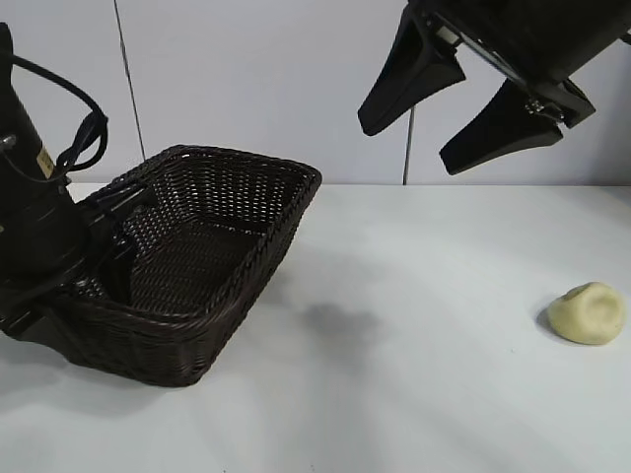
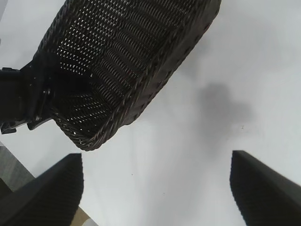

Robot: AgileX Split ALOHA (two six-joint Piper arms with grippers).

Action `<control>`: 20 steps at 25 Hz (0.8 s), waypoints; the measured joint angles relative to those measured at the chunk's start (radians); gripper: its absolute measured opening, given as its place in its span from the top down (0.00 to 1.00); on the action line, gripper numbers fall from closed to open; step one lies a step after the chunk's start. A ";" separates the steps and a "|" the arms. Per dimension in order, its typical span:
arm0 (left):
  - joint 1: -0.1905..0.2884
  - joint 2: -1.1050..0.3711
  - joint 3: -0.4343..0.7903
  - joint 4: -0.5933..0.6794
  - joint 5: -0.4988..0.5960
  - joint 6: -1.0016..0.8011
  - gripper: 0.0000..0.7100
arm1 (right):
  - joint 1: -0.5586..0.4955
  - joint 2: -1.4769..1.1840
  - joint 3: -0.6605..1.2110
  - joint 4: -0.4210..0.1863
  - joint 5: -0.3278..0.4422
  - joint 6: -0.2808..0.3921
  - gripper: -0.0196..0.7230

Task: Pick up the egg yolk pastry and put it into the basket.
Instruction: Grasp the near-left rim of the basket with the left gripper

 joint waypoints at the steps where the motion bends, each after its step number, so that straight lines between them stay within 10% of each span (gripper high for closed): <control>1: 0.000 0.003 0.000 -0.010 0.001 0.000 0.62 | 0.000 0.000 0.000 -0.001 0.000 0.000 0.15; 8: 0.000 0.005 0.000 -0.054 -0.031 -0.011 0.86 | 0.000 0.000 0.000 -0.001 0.001 0.000 0.15; 20: 0.088 -0.049 -0.009 -0.090 0.013 0.104 0.86 | 0.000 0.000 0.000 -0.001 0.004 0.000 0.15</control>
